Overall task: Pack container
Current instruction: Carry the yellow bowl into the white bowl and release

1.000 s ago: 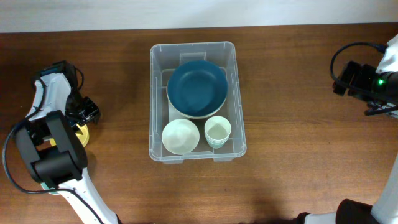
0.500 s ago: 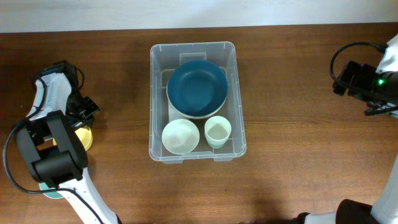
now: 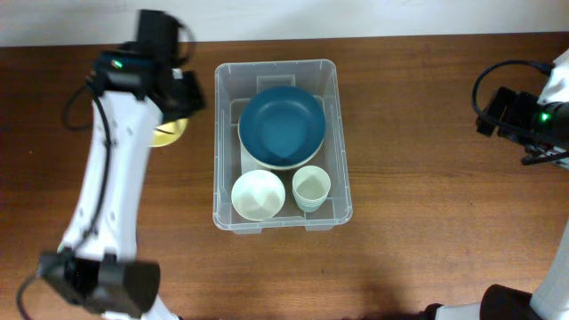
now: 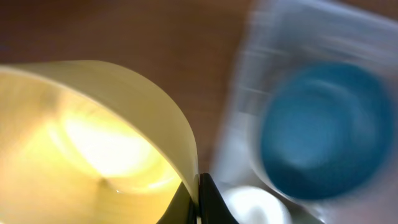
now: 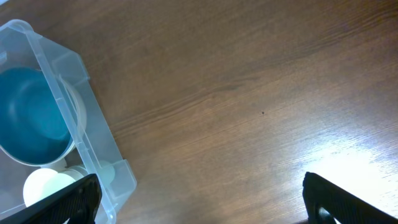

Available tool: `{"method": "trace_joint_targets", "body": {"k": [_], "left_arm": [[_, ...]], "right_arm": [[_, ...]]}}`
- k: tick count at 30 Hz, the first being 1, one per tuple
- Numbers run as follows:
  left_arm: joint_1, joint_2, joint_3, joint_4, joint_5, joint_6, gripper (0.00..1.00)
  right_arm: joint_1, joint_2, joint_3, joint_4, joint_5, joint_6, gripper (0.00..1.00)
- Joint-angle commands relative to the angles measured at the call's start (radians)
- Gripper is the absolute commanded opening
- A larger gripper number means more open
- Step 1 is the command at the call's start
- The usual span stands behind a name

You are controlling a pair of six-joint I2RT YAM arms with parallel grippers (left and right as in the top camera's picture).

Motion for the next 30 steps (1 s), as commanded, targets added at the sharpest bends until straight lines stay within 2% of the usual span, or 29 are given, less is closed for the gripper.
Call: {"method": "trace_joint_targets", "body": {"k": [1, 5, 10, 17, 26, 27, 28, 30], "left_arm": [[-0.157, -0.003, -0.002, -0.007, 0.0, -0.048, 0.01], [-0.324, 0.05, -0.011, -0.03, 0.005, -0.092, 0.01], [-0.441, 0.138, -0.013, -0.09, 0.004, -0.119, 0.01], [-0.487, 0.231, -0.048, -0.123, 0.016, -0.15, 0.01], [-0.487, 0.232, -0.177, -0.085, 0.024, -0.17, 0.01], [-0.487, 0.232, -0.183, -0.086, 0.034, -0.17, 0.01], [-0.487, 0.232, -0.186, -0.085, 0.035, -0.17, 0.07], [-0.487, 0.232, -0.187, -0.083, 0.034, -0.17, 0.26]], "right_arm": [[0.004, 0.002, -0.005, -0.003, -0.012, -0.01, 0.99], [0.004, 0.002, -0.005, -0.003, -0.012, -0.01, 0.99], [0.004, 0.002, -0.005, -0.004, -0.012, -0.01, 0.99], [0.004, 0.002, -0.005, -0.004, -0.012, -0.01, 0.99], [0.004, 0.002, -0.005, -0.004, -0.012, -0.01, 0.99], [0.004, 0.002, -0.005, -0.004, -0.012, -0.01, 0.99], [0.004, 0.002, -0.005, -0.004, -0.012, -0.01, 0.99], [0.004, 0.002, -0.005, -0.004, -0.012, -0.01, 0.99]]}}
